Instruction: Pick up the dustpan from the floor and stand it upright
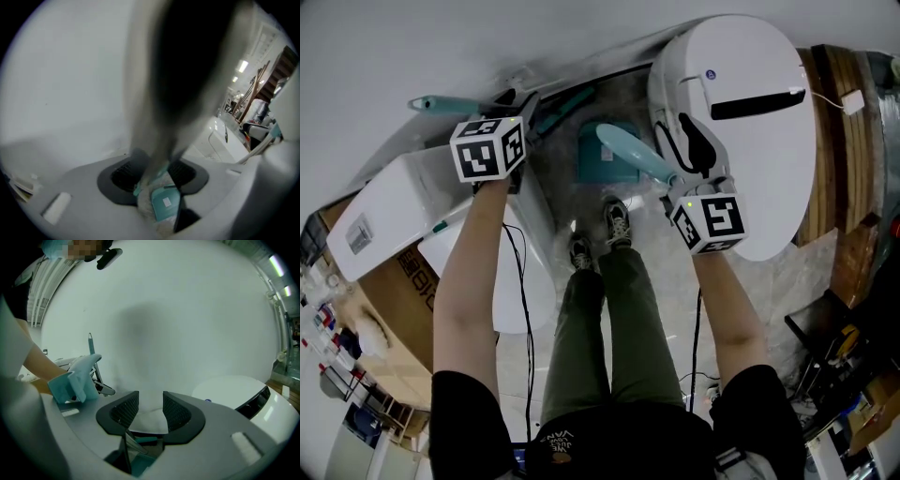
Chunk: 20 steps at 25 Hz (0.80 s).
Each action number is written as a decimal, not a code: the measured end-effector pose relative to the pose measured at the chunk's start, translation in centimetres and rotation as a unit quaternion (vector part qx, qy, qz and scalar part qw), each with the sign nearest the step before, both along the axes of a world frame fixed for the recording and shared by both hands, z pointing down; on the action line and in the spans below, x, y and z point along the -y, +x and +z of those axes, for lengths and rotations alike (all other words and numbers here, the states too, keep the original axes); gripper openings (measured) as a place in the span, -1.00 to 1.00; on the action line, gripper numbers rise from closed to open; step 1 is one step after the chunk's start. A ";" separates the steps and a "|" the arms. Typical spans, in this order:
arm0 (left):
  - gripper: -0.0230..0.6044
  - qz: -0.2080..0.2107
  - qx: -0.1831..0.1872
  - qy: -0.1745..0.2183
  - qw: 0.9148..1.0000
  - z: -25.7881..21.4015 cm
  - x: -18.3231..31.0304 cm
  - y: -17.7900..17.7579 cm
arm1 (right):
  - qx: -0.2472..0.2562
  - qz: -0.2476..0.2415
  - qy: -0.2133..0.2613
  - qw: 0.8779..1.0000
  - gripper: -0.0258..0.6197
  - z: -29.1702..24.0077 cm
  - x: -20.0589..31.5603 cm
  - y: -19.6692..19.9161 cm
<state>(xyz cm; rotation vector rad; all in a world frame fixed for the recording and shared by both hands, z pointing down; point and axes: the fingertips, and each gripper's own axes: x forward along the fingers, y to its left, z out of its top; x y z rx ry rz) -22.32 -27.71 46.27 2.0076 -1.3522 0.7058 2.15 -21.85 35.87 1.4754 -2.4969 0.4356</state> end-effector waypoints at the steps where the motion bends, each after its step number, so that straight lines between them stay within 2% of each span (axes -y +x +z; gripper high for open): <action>1: -0.17 -0.010 0.005 -0.006 1.000 0.2 -0.1 -0.5 | -0.001 0.002 0.000 1.000 -0.49 0.0 0.0 0.1; 6: -0.16 -0.058 0.015 -0.038 0.997 0.9 -0.3 -2.8 | -0.004 0.007 -0.001 1.000 -0.49 0.0 -0.5 0.2; 10: -0.15 -0.110 0.004 -0.062 0.992 1.1 -0.7 -4.4 | -0.003 0.007 -0.001 1.000 -0.49 0.0 -0.9 -0.1; 15: 0.13 -0.158 -0.039 -0.109 0.981 1.9 -1.9 -5.1 | -0.007 0.009 -0.003 1.000 -0.49 -0.2 -1.2 -0.3; 20: 0.41 -0.179 -0.032 -0.144 0.973 2.6 -3.0 -6.1 | -0.014 0.010 -0.007 1.000 -0.49 -0.1 -1.5 -0.5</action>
